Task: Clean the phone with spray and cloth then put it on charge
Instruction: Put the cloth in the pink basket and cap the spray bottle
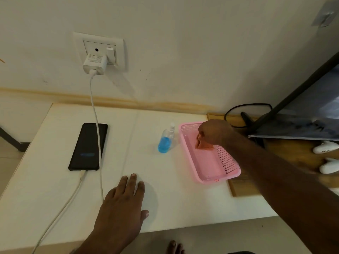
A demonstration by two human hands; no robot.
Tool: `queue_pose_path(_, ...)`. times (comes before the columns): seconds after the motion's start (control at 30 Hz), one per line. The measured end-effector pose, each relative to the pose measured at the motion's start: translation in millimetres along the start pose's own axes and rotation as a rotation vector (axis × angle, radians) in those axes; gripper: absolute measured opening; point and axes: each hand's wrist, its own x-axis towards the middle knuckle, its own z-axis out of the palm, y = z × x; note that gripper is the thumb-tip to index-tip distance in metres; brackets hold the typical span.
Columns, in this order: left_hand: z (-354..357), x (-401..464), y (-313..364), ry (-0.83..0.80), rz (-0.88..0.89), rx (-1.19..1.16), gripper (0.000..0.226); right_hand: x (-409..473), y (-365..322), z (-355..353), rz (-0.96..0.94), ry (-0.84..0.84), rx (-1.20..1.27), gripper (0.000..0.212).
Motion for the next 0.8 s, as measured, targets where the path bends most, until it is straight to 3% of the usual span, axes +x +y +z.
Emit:
queue_pose_path(0.23, -3.8, 0.4, 1.6, -0.012, 0.004, 0.002, 0.079, -2.1, -4.4, 13.1, 0.227, 0.221, 0.301, 0.036)
queue_pose_path(0.33, -4.1, 0.2, 1.7, -0.014, 0.003, -0.001, 0.078, -5.2, -13.8, 23.0, 0.356, 0.219, 0.295, 0.038)
queue_pose_path(0.57, -4.7, 1.2, 1.9, -0.027, 0.004, 0.010, 0.079, -12.1, -41.0, 47.2, 0.265, 0.366, 0.307, 0.031)
queue_pose_path(0.8, -2.9, 1.6, 0.6, -0.027, 0.007, 0.006, 0.079, -18.6, -41.0, 46.9, 0.273, 0.219, 0.289, 0.047)
